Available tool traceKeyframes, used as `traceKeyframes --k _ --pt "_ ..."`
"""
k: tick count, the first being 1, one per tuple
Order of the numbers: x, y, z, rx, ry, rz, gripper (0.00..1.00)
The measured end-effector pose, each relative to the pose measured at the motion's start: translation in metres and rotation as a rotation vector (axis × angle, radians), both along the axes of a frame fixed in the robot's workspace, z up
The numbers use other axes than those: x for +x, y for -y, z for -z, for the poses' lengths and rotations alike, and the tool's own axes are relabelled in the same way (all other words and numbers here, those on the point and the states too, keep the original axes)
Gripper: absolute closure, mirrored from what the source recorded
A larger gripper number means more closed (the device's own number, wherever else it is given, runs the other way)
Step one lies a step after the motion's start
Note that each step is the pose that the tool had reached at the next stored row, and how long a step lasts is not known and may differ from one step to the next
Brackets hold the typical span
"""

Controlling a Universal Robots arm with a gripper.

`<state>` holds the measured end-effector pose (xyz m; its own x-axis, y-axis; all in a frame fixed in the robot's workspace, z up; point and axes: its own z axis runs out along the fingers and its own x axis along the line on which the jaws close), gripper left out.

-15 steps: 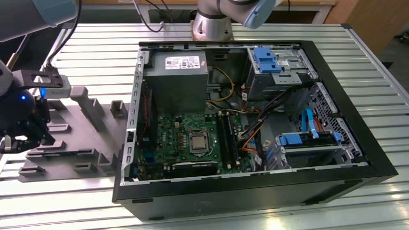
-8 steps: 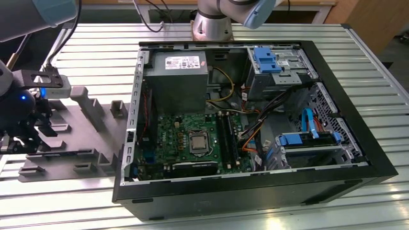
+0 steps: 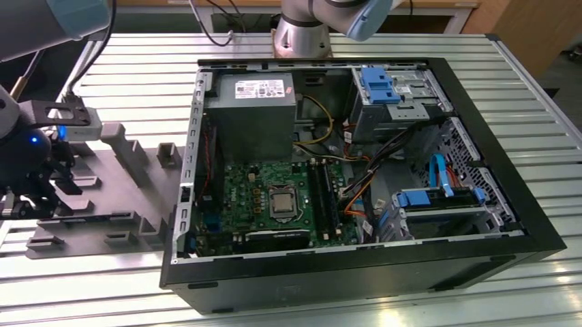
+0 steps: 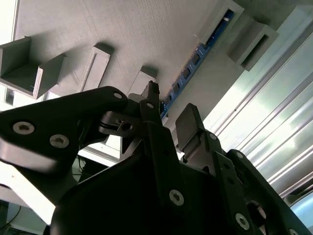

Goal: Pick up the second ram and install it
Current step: 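Pick up the second ram and move it above second insertion slot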

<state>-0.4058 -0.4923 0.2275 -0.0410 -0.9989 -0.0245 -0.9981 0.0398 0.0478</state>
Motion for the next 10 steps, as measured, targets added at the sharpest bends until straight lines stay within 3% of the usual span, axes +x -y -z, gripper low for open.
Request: traceKeyframes --k 10 --pt "0.0 0.0 0.0043 0.0 -0.0001 0.0 0.58"
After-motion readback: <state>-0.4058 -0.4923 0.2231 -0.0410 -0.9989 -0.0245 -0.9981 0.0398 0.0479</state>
